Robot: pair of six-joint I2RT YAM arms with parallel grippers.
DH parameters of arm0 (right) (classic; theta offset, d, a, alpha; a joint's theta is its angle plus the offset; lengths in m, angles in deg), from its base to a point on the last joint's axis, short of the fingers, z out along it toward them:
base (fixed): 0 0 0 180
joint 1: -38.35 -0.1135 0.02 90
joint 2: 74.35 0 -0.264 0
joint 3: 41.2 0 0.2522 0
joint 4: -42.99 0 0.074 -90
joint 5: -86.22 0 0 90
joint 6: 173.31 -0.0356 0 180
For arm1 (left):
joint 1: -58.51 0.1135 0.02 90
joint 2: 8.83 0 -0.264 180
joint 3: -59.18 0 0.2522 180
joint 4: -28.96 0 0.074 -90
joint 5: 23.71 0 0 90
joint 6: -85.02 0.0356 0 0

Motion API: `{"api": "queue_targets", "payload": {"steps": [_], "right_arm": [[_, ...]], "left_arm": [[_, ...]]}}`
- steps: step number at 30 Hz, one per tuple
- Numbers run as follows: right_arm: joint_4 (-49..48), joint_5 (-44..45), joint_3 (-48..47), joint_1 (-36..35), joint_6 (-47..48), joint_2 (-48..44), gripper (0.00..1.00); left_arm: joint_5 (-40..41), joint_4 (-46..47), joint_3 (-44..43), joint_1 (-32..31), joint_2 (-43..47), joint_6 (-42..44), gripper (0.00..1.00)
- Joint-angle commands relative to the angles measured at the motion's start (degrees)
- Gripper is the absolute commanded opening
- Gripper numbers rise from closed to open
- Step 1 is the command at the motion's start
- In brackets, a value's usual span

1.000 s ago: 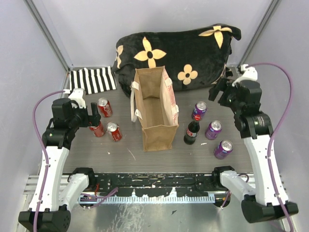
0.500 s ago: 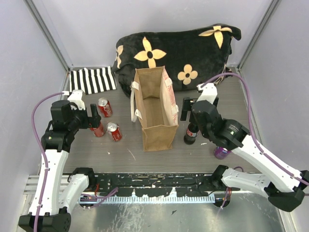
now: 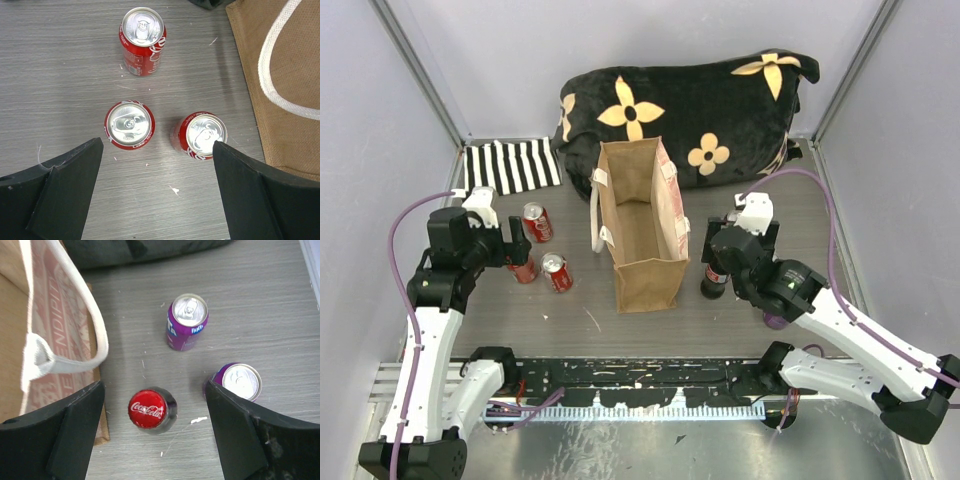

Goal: Place the beverage into the canvas bag

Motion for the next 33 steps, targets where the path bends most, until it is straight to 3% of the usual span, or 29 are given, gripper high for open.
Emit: {"api": "queue_targets", "payload": {"steps": [1,23,33], "right_arm": [[-3.5,0.8,3.7,-0.3,-4.0,-3.0,0.86],[-19.5,3.6,17.4,-0.4,1.2,-8.8,0.78],[-21.7,2.5,19.3,-0.4,1.6,-7.3,0.76]], "left_arm": [[-0.7,0.0,0.8,-0.1,0.4,-0.5,0.98],[-0.8,-0.5,2.2,-0.2,1.0,-0.8,0.98],[-1.1,-0.6,2.2,-0.2,1.0,-0.8,0.98]]}}
